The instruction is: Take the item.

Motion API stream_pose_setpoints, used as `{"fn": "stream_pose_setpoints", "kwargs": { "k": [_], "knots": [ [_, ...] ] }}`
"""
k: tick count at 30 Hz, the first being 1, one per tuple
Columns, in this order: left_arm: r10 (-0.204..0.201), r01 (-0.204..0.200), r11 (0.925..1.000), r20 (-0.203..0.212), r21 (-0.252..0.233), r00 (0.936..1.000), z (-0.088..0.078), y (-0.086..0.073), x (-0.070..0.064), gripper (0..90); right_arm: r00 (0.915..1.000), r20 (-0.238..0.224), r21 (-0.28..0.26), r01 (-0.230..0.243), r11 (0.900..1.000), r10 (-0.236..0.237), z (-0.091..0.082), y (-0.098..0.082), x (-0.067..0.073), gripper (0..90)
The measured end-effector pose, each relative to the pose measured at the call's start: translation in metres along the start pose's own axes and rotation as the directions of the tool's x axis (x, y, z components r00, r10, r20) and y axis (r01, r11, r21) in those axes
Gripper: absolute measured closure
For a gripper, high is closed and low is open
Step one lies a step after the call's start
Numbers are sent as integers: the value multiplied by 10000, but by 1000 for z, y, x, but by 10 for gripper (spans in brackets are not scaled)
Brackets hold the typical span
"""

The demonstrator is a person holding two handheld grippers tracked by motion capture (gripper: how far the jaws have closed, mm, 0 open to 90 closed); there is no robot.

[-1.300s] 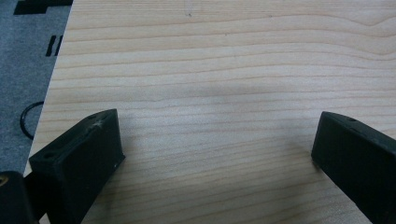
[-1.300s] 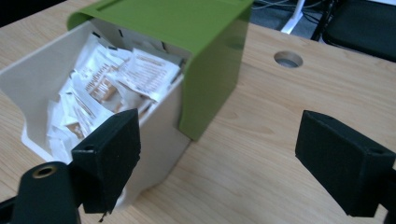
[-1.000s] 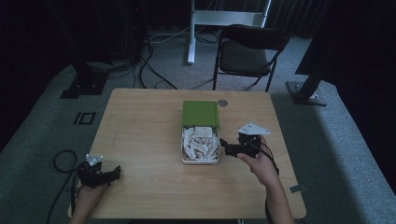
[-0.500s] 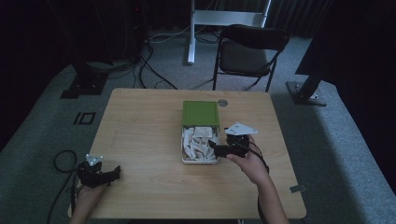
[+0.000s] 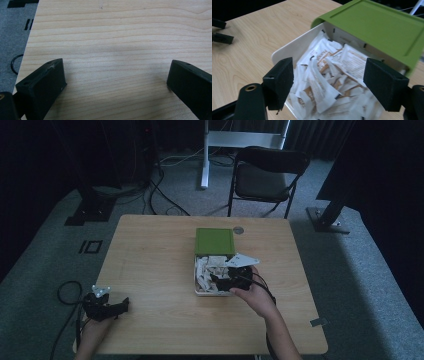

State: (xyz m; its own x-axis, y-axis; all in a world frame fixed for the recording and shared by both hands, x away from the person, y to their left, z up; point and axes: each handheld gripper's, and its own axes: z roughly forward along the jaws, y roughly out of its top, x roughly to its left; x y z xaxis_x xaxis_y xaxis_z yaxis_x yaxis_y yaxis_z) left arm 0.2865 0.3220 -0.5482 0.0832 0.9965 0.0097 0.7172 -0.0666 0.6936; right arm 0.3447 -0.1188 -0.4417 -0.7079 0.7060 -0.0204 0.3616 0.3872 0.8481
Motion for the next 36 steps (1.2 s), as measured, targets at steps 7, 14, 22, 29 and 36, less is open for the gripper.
{"fn": "stream_pose_setpoints", "kwargs": {
  "k": [7, 14, 22, 29, 36],
  "knots": [
    [10, -10, 10000, 0, 10, 10000, 0, 0, 0, 26, 9998, -170, 241, 70, 9997, -66, 12, -6, 8, 343],
    [7, -7, 10000, 2, 6, 10000, 0, 0, 0, 26, 9999, 131, 621, 20, 9981, -28, 24, -10, 12, 489],
    [8, -8, 10000, 2, 7, 10000, 0, 0, 0, 26, 9982, 297, 1094, 494, 9928, -530, 37, -18, 18, 557],
    [9, -9, 10000, 0, 7, 10000, 0, 0, 0, 26, 9913, 542, 1379, 1114, 9842, -1198, 45, -23, 21, 608],
    [10, -10, 10000, 1, 7, 10000, 0, 0, 0, 26, 9962, 567, 1465, 573, 9875, -662, 48, -25, 16, 762]
  ]
}}
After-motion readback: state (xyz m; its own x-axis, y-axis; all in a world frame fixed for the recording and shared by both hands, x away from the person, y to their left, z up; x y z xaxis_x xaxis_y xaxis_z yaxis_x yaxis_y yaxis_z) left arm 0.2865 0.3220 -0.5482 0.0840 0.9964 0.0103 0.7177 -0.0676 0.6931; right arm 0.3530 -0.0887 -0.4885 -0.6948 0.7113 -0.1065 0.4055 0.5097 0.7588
